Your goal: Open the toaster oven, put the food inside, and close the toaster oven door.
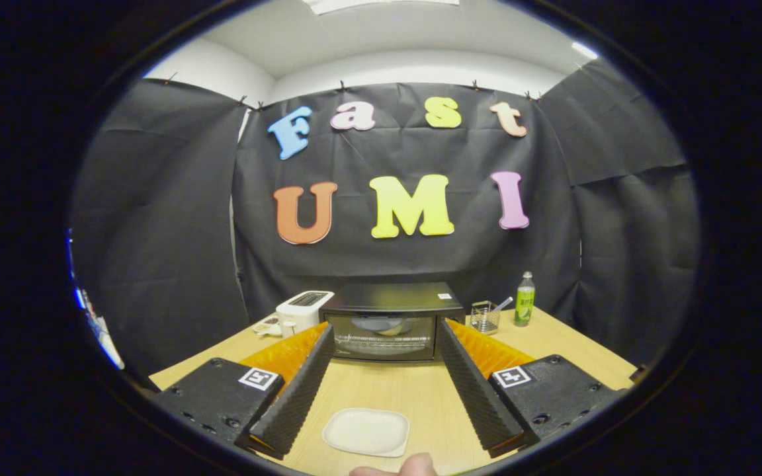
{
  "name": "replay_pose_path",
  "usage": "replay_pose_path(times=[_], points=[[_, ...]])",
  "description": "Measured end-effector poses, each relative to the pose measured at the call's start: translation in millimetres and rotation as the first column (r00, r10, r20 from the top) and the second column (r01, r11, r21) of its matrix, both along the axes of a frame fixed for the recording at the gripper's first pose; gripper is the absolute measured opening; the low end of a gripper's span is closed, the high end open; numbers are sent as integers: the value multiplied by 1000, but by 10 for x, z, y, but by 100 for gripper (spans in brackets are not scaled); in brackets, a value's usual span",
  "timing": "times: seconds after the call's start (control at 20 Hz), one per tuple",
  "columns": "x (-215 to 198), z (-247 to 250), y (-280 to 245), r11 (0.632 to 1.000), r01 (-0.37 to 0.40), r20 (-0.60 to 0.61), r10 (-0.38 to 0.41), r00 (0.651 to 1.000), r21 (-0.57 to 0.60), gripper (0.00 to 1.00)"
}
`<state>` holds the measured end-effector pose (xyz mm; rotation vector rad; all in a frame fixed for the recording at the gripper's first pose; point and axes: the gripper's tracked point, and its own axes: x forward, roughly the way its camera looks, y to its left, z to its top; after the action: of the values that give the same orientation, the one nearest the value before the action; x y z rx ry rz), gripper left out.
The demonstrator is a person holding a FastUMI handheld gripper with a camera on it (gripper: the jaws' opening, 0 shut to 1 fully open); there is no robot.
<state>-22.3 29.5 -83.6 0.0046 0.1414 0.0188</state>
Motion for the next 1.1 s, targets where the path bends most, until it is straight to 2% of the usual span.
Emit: replay_pose_path(times=[0.15,0.45,0.6,0.9,1.1], points=[[-122,114,38,1000,18,34,-18,999,17,100],[-193,263,253,1000,3,55,-3,998,-9,100],[-232,286,418,1000,-14,71,12,997,23,100],[-231,421,562,998,17,87,-22,996,57,100],[-304,605,712,999,27,124,-31,992,27,100]])
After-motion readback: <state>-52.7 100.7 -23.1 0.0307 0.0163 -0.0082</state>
